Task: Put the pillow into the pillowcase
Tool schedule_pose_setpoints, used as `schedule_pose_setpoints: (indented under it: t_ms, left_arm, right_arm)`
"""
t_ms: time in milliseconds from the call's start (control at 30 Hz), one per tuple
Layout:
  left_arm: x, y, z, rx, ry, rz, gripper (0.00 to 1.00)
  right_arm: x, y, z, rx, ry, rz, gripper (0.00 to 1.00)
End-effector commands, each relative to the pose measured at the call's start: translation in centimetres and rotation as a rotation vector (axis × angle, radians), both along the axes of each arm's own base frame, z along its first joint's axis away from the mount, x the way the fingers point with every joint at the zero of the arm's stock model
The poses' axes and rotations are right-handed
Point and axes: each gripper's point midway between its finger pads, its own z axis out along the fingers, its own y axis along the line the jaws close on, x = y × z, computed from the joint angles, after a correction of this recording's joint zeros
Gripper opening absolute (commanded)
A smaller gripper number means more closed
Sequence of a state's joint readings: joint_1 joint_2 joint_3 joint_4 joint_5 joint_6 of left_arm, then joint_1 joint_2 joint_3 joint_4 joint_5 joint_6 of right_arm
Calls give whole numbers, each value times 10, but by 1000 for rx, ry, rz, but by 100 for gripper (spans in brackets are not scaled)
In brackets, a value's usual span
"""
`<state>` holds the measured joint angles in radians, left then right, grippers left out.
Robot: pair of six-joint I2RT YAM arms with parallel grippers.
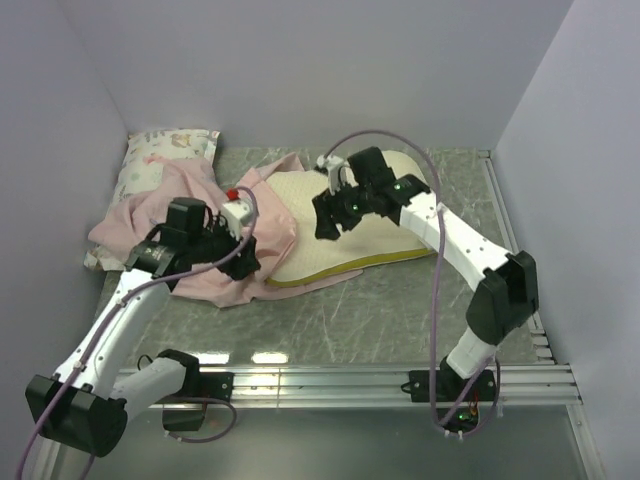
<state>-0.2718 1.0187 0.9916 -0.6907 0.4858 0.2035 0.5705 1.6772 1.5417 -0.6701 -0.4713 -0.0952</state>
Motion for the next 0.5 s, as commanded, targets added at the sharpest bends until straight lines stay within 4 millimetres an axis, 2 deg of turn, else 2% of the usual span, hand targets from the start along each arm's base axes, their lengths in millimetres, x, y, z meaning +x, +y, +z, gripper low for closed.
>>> schedule_pose_setpoints:
  t_ms: [0, 67, 167, 333, 367, 433, 467]
  left_arm:
    - [-9, 4, -47, 159, 22, -72, 69]
    - [-7, -5, -54, 171, 17, -97, 70]
    - [-2, -17, -70, 204, 21, -128, 69]
    - [5, -24, -92, 271, 20, -139, 63]
    - [7, -28, -93, 276, 7, -140, 56]
    - [9, -28, -104, 311, 15, -123, 45]
    - [11, -29, -106, 320, 13, -123, 33]
  right_arm:
    - [-24, -1, -38, -119, -72, 105, 73]
    - [-31, 1, -59, -155, -61, 102, 74]
    - [-37, 13, -73, -152, -21, 123, 74]
    - [-23, 35, -90, -118, -25, 71, 75]
    - [-19, 38, -98, -125, -5, 39, 74]
    - [-5, 45, -98, -115, -26, 2, 73]
    - [-2, 47, -105, -120, -7, -13, 72]
